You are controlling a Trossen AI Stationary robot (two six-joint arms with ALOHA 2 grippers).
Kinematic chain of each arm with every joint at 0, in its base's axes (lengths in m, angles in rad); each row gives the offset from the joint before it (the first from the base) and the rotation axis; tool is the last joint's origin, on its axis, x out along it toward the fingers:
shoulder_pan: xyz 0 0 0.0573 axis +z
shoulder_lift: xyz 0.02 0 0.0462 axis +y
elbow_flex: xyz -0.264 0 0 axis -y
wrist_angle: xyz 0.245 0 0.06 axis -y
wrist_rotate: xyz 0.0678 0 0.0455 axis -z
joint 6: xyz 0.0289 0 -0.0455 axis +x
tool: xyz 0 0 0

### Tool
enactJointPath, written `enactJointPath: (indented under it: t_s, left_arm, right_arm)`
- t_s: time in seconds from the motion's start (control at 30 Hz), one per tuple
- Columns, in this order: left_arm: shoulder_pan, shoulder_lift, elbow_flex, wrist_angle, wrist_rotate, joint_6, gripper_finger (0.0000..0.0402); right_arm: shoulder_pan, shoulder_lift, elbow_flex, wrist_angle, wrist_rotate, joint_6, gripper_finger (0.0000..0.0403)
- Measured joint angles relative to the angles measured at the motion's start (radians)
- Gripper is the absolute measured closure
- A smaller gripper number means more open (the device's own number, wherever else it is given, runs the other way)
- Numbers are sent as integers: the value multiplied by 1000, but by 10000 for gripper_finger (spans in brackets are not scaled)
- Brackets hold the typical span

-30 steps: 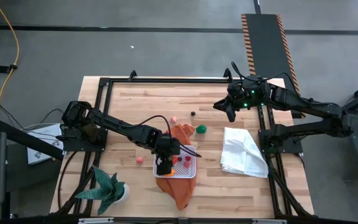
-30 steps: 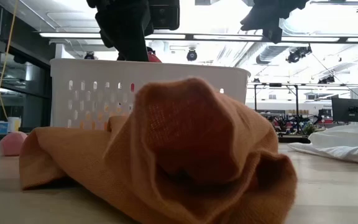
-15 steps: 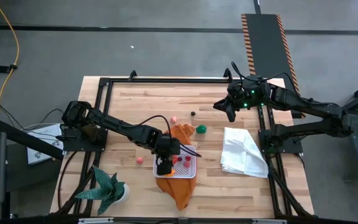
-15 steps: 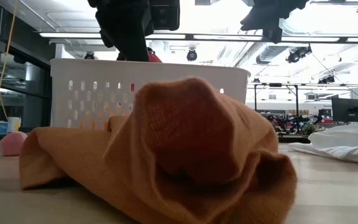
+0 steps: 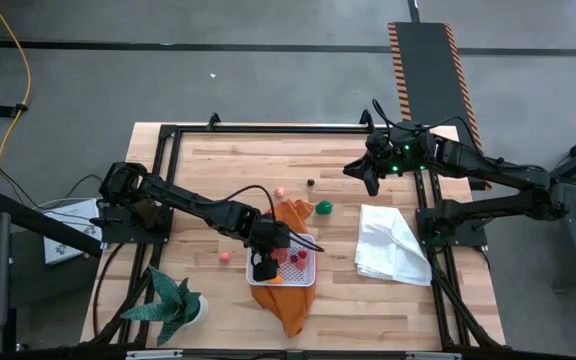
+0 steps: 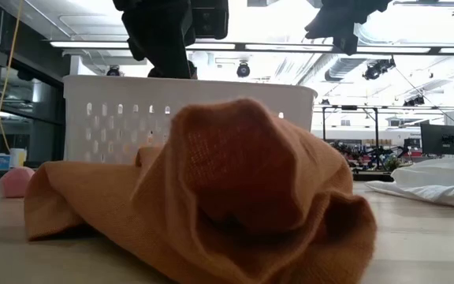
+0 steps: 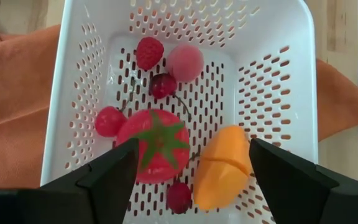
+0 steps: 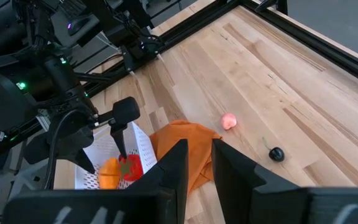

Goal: Pick and placing Produce into tupperware
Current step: Put the bottom pink peach into the white basket

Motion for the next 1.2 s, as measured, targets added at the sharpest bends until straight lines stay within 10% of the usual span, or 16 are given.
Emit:
enactJointPath:
  t_s: [1.2]
  left_arm:
    - [114, -18, 399, -529, -57, 115, 164]
  right_arm:
    - [0, 0, 0, 0, -2, 4, 340]
